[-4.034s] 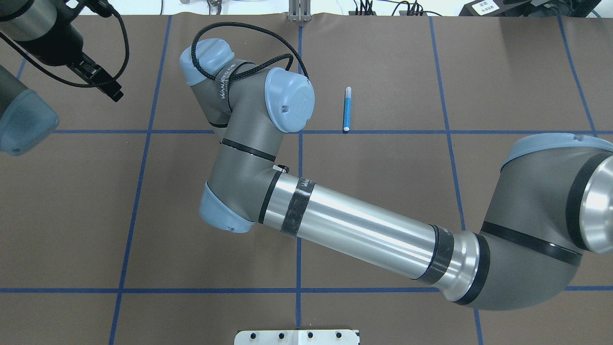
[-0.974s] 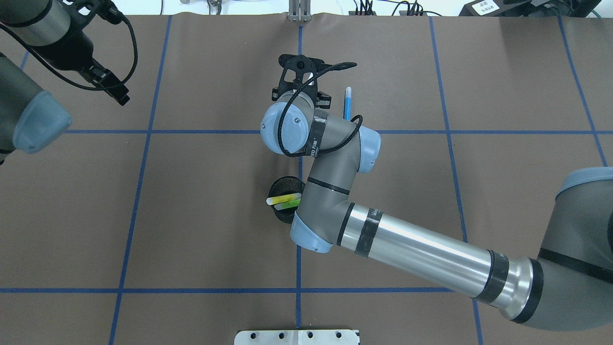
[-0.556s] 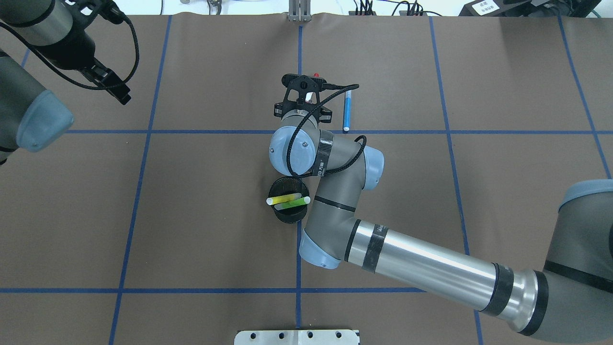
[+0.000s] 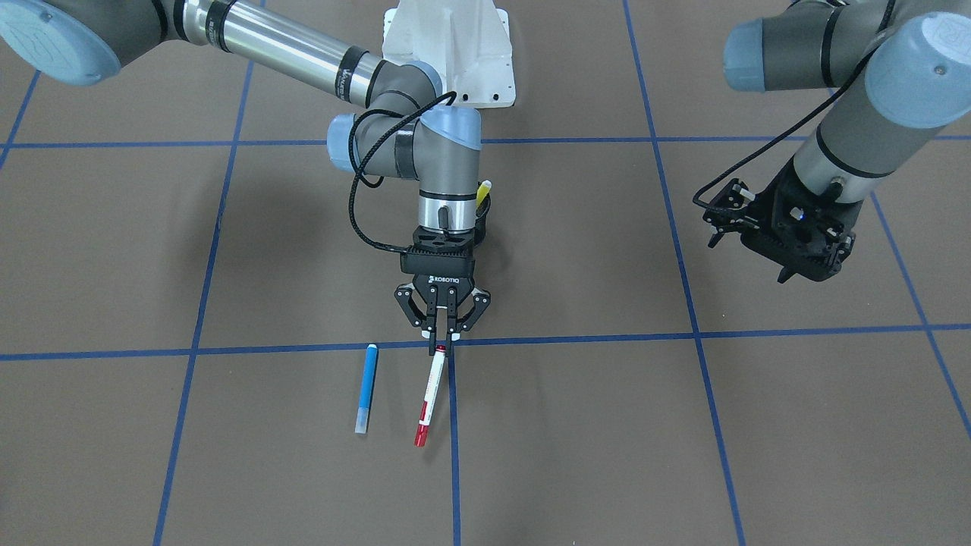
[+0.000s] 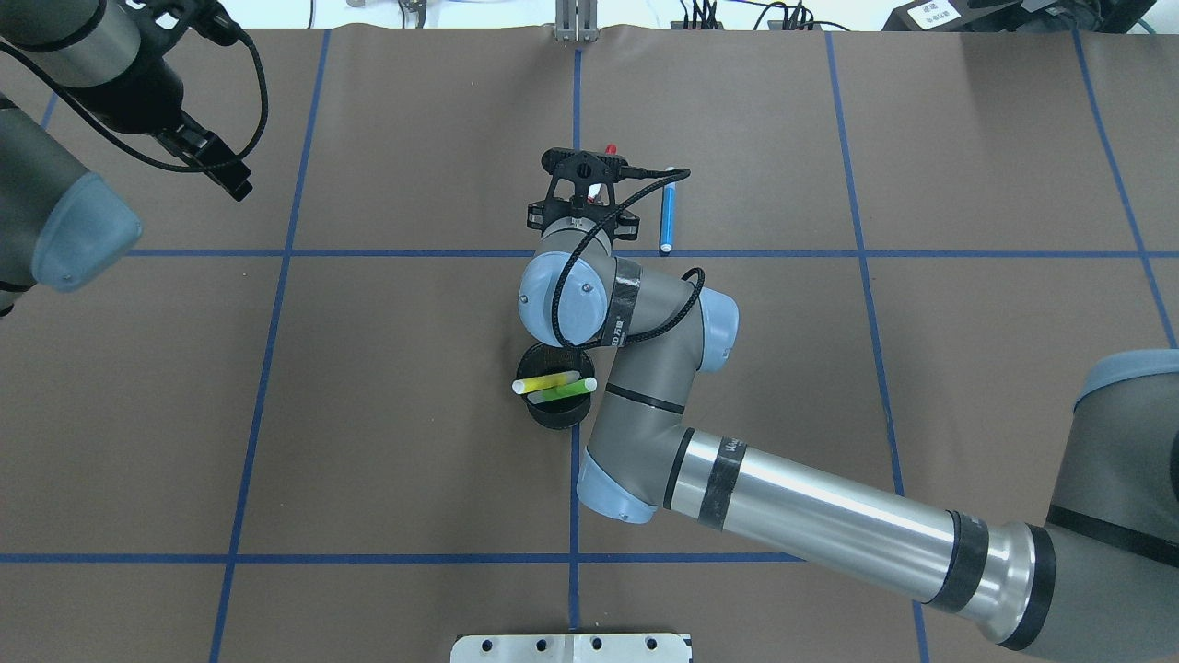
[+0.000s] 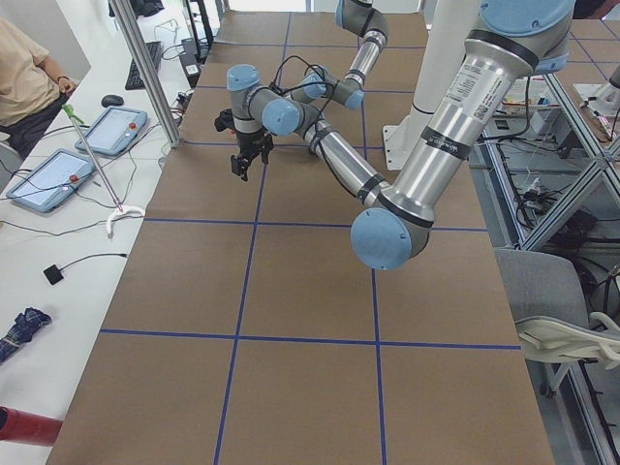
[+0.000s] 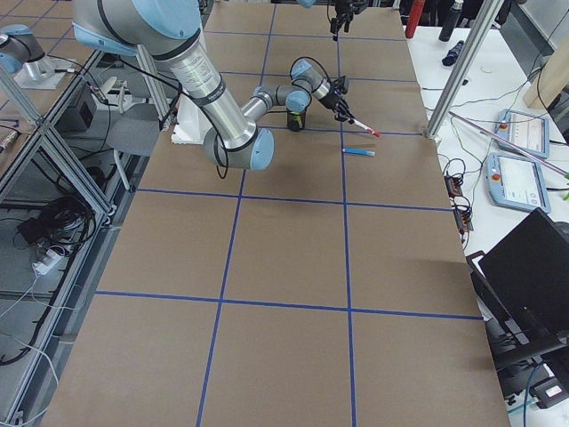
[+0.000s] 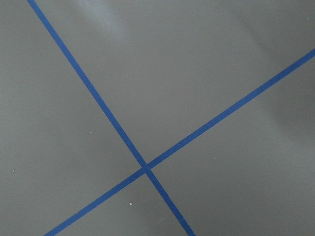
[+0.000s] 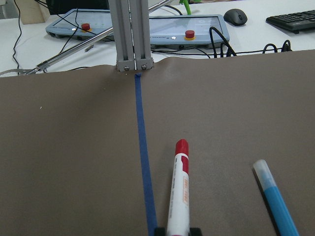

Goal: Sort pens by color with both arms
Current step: 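Lift the red-capped marker out of the cup with the right gripper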

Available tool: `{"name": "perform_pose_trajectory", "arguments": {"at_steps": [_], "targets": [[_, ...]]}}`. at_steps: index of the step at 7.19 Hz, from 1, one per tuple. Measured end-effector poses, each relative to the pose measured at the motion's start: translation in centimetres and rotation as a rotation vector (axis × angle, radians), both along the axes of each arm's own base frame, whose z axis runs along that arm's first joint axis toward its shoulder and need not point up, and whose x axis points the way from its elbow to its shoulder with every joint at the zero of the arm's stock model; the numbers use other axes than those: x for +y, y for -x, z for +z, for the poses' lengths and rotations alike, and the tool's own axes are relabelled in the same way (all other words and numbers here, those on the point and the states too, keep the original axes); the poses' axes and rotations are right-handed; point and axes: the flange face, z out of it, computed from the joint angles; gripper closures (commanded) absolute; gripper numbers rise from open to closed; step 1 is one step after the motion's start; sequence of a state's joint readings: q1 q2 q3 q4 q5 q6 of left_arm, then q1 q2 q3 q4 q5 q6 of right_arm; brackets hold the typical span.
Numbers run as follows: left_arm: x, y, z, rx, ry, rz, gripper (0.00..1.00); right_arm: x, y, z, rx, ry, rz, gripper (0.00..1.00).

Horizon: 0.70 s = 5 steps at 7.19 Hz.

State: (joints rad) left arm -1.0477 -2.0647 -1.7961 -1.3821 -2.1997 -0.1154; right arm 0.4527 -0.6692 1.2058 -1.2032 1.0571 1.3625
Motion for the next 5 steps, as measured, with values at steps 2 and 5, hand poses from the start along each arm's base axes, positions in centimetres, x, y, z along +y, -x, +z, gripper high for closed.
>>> {"name": "perform_pose_trajectory", "arguments": {"at_steps": [2,5], "targets": [[0.1,0.0,-0.1,0.002,-0.002,-0.001,0.01,-0.2,-0.3,-0.6,-0.013,-0.003,0.003,0.01],[0.2,0.0,-0.9,0.012,0.012,-0.025,0.01,-2.7,-3.7,-2.6,-0.079,0.039,-0.055,0.0]]}}
